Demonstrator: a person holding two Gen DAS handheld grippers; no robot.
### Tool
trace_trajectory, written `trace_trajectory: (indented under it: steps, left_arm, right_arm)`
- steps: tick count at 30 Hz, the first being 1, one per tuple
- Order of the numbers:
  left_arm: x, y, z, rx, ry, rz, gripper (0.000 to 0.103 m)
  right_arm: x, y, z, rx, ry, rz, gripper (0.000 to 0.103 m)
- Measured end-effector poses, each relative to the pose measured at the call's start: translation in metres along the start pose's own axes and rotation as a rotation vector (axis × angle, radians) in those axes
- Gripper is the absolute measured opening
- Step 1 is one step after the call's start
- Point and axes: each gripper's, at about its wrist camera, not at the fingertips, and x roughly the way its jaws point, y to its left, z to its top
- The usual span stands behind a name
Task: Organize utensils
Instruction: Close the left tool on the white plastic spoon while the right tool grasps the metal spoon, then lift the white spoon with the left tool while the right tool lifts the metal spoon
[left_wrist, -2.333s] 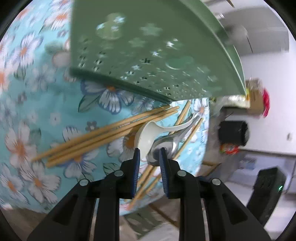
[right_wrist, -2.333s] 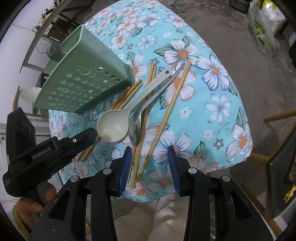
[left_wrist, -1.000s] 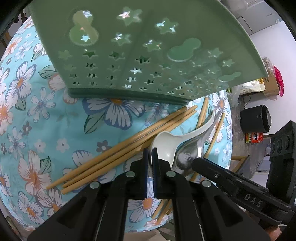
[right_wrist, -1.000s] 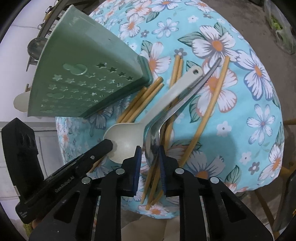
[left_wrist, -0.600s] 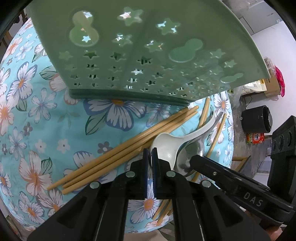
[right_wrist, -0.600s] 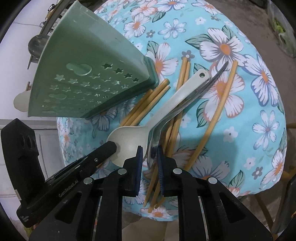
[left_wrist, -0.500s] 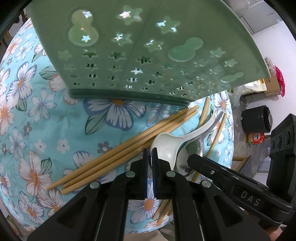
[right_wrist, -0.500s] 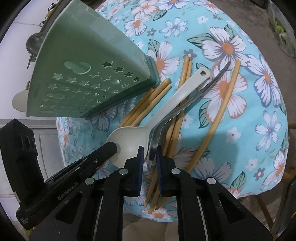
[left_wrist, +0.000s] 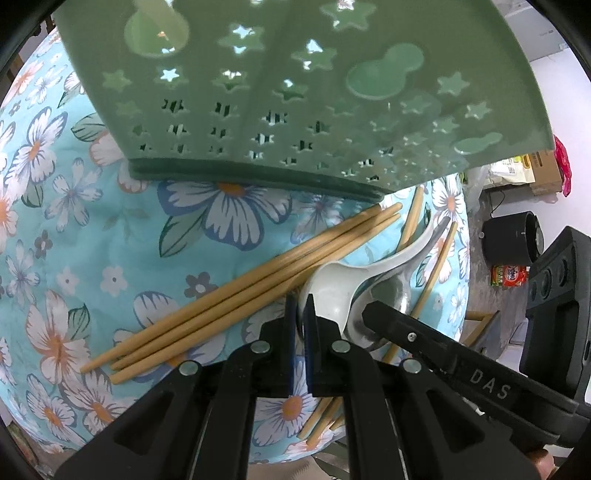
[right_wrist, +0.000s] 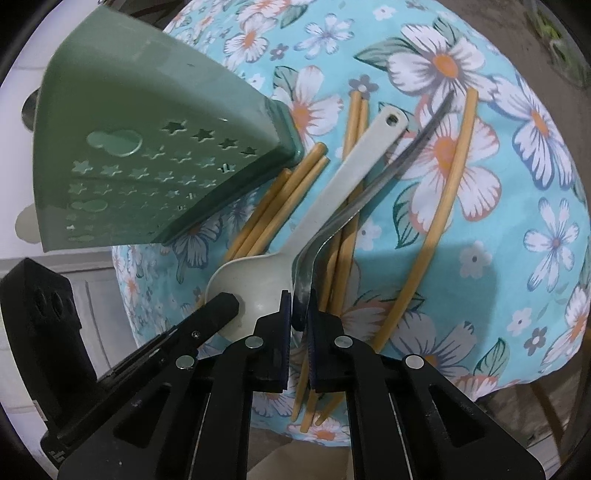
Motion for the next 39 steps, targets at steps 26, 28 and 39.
trace_trajectory:
  steps: [26,28,39]
  left_arm:
    - [-0.048,-0.025,-0.007,0.121,-0.112,0.039,0.003]
    - [-0.056,-0.027,-0.008,0.13,-0.122,0.042,0.003]
    - [-0.116,-0.033,-0.01,0.186,-0.18,0.042,0.003]
  right_arm:
    - [-0.066,-0.025,-0.01,0.144,-0.073,0.115,0.002]
    - [-0.075,-0.025,-0.013,0.147,-0.084,0.12,0.002]
    - [-0.133,-0.025,-0.029,0.15,-0.151,0.143,0.002]
